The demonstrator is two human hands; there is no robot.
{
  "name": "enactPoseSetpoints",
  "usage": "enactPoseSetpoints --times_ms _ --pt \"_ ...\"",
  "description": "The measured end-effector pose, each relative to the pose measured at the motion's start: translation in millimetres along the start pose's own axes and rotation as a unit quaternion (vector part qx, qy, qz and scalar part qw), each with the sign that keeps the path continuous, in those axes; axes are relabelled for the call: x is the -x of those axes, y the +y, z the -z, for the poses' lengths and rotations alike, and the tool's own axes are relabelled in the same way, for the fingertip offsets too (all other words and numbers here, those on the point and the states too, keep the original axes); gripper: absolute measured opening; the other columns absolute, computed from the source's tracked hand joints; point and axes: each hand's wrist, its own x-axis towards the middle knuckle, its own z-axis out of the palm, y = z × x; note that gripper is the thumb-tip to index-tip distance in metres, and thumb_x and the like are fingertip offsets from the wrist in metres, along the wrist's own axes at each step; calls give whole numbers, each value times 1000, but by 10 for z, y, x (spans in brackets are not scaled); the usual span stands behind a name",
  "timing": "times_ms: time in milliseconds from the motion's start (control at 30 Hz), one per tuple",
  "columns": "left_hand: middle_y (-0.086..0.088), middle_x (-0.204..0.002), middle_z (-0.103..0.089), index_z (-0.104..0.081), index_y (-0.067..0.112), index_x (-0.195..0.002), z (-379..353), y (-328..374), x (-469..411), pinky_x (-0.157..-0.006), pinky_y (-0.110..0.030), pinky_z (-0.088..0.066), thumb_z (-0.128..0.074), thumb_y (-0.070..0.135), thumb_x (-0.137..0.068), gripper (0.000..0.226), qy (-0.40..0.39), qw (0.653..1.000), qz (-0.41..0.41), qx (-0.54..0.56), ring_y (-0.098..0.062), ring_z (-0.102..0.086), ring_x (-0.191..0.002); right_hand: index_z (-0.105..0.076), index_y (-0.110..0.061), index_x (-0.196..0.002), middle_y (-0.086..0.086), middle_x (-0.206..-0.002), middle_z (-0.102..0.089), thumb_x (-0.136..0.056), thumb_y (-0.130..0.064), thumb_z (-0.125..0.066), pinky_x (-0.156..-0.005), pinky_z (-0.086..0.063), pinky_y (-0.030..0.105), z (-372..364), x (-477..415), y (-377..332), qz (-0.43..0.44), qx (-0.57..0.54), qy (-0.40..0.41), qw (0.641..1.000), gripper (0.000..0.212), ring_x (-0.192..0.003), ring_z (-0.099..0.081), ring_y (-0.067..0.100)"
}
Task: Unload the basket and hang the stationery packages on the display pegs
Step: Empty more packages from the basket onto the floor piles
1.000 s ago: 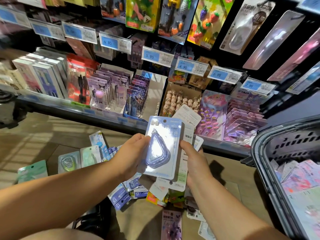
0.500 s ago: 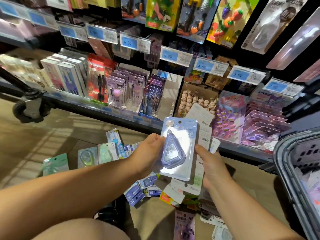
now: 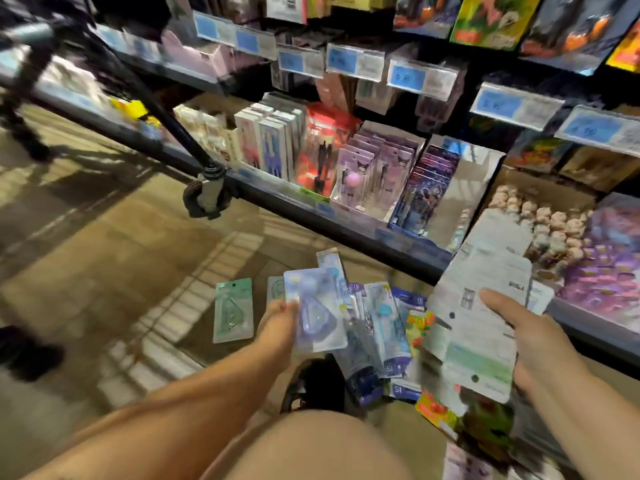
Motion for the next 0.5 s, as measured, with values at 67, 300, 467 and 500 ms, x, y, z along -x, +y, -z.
enactPoseSetpoints --times_ms 67,300,467,500 --pt "-13 -83 -52 -51 4 -95 168 -190 -175 -74 -35 -44 -42 39 -95 36 35 999 7 -22 -26 -52 -83 -67 -19 -99 -2 -75 -76 -83 -10 -66 -46 -56 32 -67 -29 32 -17 12 -3 1000 18 -62 -72 16" --pt "-32 -112 -63 -61 2 -113 290 -1110 -1299 -86 -66 -51 -58 11 -71 43 -4 986 62 156 -46 -65 -95 -68 -19 -100 1 -77 -76 -84 -10 -66 -49 -57 33 -190 -117 116 -45 55 -14 997 18 -63 -73 19" --pt "-31 -112 -59 -52 -13 -125 407 -684 -789 -91 -53 -48 -52 -1 -94 33 17 969 45 243 -44 -60 -97 -68 -15 -105 3 -79 -76 -84 -7 -65 -52 -59 35 -268 -141 97 -38 68 -26 997 23 -65 -73 20" --pt "-28 -108 -59 -51 -13 -125 441 -629 -735 -86 -47 -49 -57 1 -92 37 26 967 36 250 -39 -60 -90 -68 -14 -107 3 -80 -76 -83 -7 -65 -53 -59 36 -284 -148 94 -40 70 -24 996 24 -66 -73 21"
